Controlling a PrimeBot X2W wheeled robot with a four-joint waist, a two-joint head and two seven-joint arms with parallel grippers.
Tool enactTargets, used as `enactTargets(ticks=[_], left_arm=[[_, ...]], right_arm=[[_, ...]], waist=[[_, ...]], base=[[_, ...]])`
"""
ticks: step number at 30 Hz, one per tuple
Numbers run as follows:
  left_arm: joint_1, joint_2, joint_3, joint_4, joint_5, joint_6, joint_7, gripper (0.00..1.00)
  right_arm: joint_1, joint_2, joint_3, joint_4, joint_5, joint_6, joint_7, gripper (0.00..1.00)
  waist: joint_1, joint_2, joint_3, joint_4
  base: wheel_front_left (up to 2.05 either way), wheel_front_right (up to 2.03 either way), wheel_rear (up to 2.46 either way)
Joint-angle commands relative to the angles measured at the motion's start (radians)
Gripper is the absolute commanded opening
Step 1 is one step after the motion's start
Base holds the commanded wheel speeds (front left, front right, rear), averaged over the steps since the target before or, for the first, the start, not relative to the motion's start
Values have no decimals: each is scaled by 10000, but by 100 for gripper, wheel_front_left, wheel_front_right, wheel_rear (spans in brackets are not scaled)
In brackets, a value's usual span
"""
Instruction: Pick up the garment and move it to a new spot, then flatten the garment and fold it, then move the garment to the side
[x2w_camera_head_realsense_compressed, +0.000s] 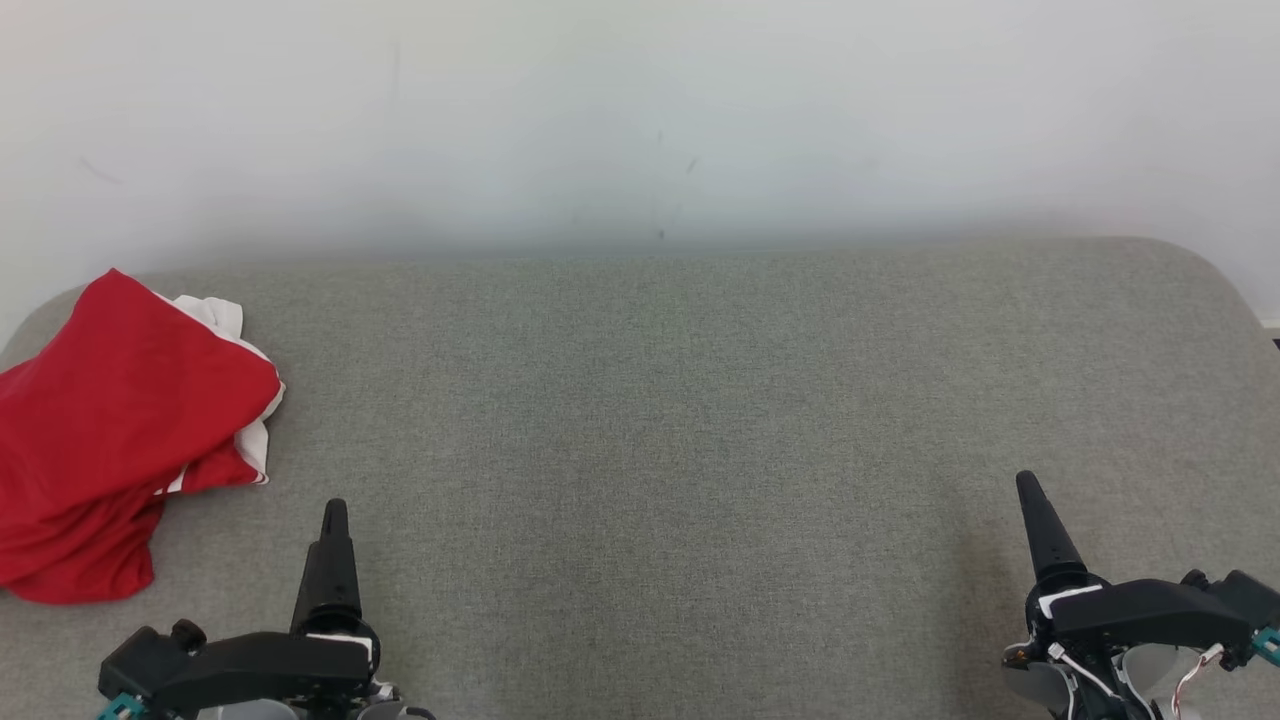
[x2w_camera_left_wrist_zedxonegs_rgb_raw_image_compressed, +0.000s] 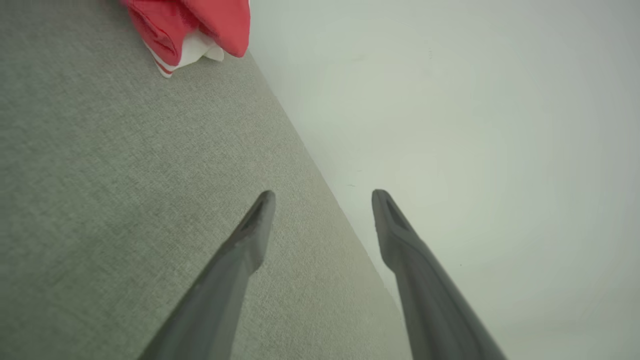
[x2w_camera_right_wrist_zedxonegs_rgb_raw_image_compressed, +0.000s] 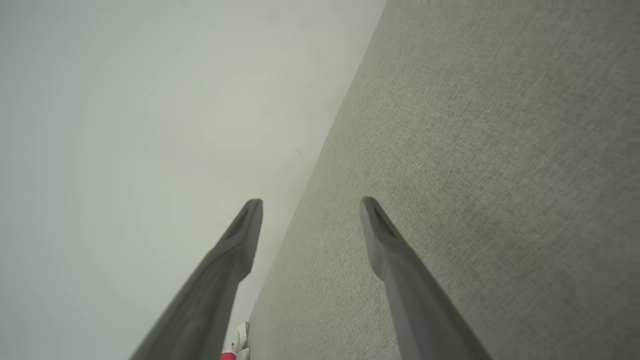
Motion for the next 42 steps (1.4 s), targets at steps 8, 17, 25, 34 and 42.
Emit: enactTargets(ticks=[8,17,25,34,42], left_arm=[[337,22,-169,-689,2417,404,-245,100],[694,92,-240,-994,4275,663,-414,100],[1008,280,-305,-1259,5481,666,-563,100],[1299,401,-325,-1422,6478,775,-700,100],[1552,442,-334,-1577,7337,722,-812,100]], right_arm=[[186,-17,329,-535,-1684,47,-505,100],[448,10,747,-690,-3501,52,-929,100],[681,36,1168,-837,-5092,56,-1314,100],[884,56,1430,-893,-6438,60,-1634,100],[1059,73,1682,-1059,-7404,63,-1927,100]], waist=[[0,0,-25,16],[0,0,-58,36],[0,0,-99,63],[0,0,-104,102],[0,0,-100,113]], base=[[0,0,0],[0,0,0],[0,0,0],[0,0,0],[0,0,0]])
